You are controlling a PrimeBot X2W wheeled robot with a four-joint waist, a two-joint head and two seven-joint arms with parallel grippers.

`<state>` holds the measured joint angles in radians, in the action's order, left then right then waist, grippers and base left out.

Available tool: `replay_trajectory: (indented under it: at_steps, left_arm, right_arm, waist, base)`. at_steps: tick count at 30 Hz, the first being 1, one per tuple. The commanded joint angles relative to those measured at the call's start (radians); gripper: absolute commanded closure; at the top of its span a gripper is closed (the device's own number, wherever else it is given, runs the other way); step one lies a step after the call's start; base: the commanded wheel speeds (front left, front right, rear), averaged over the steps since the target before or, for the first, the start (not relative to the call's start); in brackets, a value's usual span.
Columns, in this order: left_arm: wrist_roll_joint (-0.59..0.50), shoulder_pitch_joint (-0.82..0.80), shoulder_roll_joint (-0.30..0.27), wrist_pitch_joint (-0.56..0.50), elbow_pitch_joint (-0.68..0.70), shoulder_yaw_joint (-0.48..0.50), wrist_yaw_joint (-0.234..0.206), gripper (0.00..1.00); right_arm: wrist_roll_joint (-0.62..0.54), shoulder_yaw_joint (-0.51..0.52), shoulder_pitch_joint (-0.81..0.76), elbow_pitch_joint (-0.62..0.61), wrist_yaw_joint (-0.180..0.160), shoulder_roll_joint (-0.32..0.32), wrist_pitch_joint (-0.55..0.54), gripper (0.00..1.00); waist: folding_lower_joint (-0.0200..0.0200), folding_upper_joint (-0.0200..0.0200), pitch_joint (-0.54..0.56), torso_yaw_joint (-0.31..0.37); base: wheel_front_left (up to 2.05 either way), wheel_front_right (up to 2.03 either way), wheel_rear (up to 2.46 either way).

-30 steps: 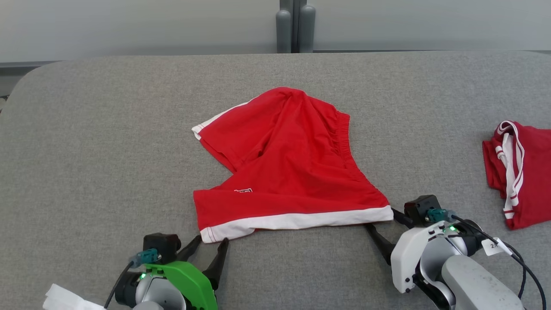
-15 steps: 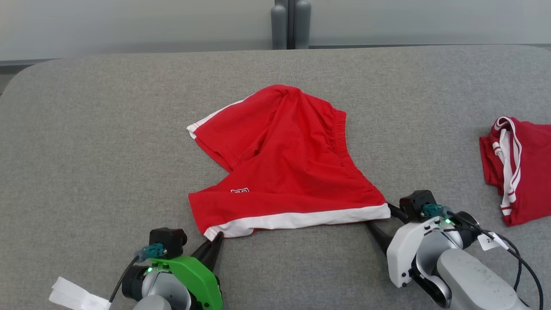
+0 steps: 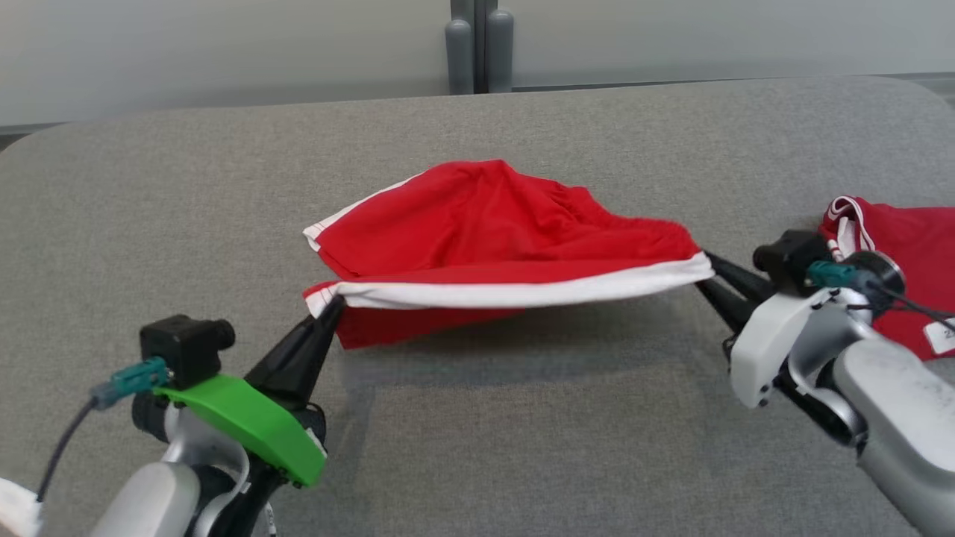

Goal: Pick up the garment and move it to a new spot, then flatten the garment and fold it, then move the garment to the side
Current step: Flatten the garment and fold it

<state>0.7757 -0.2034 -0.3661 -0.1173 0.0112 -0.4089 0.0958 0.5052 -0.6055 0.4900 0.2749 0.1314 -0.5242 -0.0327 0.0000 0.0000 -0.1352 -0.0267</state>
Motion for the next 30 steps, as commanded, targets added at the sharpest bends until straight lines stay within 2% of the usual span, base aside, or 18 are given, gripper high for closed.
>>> replay_trajectory:
  at_steps: [1,5,9,10,14,18,20,21,23,26,28,30]
  left_arm:
    - [0.015,0.017,-0.027,-0.024,0.082,0.021,-0.021,1.00]
    - [0.037,0.030,-0.093,-0.105,0.326,0.079,-0.089,1.00]
    - [0.056,0.002,-0.119,-0.173,0.486,0.109,-0.141,1.00]
    - [0.056,0.002,-0.119,-0.173,0.486,0.109,-0.141,1.00]
    - [0.071,-0.058,-0.128,-0.232,0.559,0.116,-0.170,1.00]
    - [0.093,-0.203,-0.135,-0.310,0.526,0.121,-0.170,1.00]
    - [0.106,-0.324,-0.134,-0.348,0.464,0.129,-0.159,1.00]
    - [0.106,-0.386,-0.131,-0.366,0.422,0.128,-0.155,1.00]
    - [0.092,-0.530,-0.107,-0.386,0.324,0.118,-0.146,1.00]
    - [0.052,-0.748,-0.058,-0.369,0.156,0.103,-0.126,1.00]
    - [0.016,-0.873,-0.027,-0.330,0.026,0.093,-0.107,1.00]
    - [-0.019,-0.998,0.006,-0.272,-0.092,0.098,-0.095,1.00]
  right_arm:
    - [0.014,0.016,0.010,-0.060,-0.002,-0.031,-0.020,1.00]
    - [0.014,0.093,0.006,-0.256,-0.002,-0.123,-0.107,1.00]
    - [0.017,0.176,-0.009,-0.431,-0.002,-0.169,-0.195,1.00]
    - [0.017,0.176,-0.009,-0.431,-0.002,-0.169,-0.195,1.00]
    - [0.025,0.239,0.015,-0.559,-0.002,-0.197,-0.273,1.00]
    - [0.035,0.250,0.124,-0.616,-0.002,-0.229,-0.347,1.00]
    - [0.061,0.240,0.221,-0.603,-0.002,-0.235,-0.375,1.00]
    - [0.091,0.238,0.275,-0.575,-0.002,-0.214,-0.383,1.00]
    - [0.079,0.215,0.406,-0.507,-0.002,-0.225,-0.413,1.00]
    - [0.107,0.185,0.590,-0.364,-0.001,-0.149,-0.438,1.00]
    - [0.071,0.160,0.722,-0.262,-0.002,-0.104,-0.408,1.00]
    - [0.022,0.164,0.838,-0.146,-0.002,-0.032,-0.346,1.00]
  waist:
    - [0.0000,0.0000,-0.002,0.020]
    - [0.0000,0.0000,-0.013,0.041]
    - [0.0000,0.0000,-0.043,0.058]
    - [0.0000,0.0000,-0.043,0.058]
    - [0.0000,0.0000,-0.095,0.067]
    - [0.0000,0.0000,-0.175,0.059]
    - [0.0000,0.0000,-0.224,0.050]
    - [0.0000,0.0000,-0.247,0.046]
    - [0.0000,0.0000,-0.301,0.031]
    - [0.0000,0.0000,-0.378,0.005]
    - [0.0000,0.0000,-0.421,-0.008]
    - [0.0000,0.0000,-0.465,-0.016]
  base:
    - [0.00,0.00,0.00]
    - [0.00,0.00,0.00]
    - [0.00,0.00,0.00]
    - [0.00,0.00,0.00]
    - [0.00,0.00,0.00]
    - [0.00,0.00,0.00]
    - [0.00,0.00,0.00]
    - [0.00,0.00,0.00]
    - [0.00,0.00,0.00]
    - [0.00,0.00,0.00]
    - [0.00,0.00,0.00]
    - [0.00,0.00,0.00]
